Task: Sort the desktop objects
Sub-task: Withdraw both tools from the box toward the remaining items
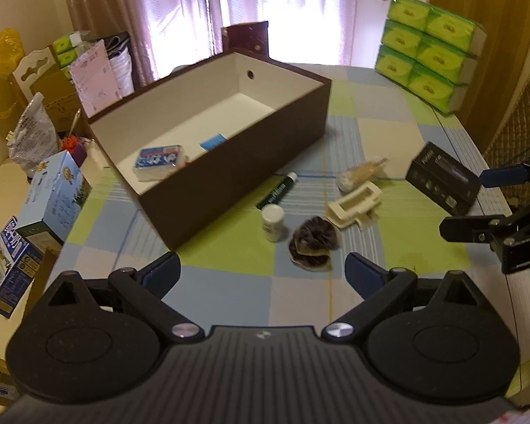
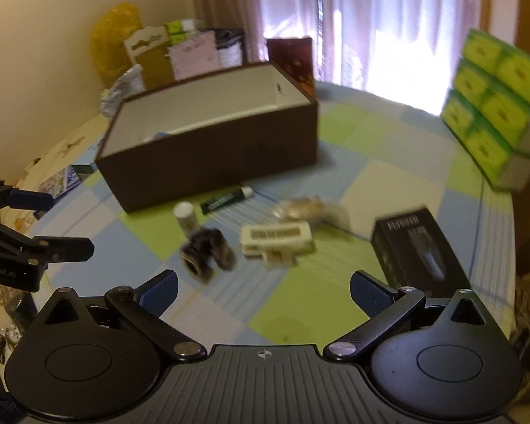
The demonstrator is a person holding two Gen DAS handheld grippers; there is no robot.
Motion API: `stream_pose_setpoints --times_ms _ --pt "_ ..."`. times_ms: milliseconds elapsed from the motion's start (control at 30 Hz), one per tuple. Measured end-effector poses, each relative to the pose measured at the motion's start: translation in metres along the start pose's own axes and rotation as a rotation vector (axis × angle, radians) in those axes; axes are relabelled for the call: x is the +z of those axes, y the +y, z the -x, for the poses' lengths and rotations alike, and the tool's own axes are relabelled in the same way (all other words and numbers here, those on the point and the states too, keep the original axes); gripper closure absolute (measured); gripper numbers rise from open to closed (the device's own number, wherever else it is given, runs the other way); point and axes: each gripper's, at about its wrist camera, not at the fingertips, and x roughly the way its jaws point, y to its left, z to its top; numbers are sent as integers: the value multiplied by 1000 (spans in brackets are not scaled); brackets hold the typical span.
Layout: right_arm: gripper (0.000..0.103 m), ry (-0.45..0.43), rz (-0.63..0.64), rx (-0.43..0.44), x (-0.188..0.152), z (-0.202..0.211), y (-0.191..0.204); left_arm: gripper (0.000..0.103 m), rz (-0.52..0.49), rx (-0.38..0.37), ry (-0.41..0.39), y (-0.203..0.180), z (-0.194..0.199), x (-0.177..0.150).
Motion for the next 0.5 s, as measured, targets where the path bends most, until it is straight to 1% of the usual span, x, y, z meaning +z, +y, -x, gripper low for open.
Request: stream_pose_setpoints --times_ms 267,500 --pt "2 45 -61 -75 -25 -3 -23 10 -62 -66 25 -18 -25 -10" --pt "2 84 -140 -127 -36 -8 -48 12 -92 -115 59 -29 -55 -13"
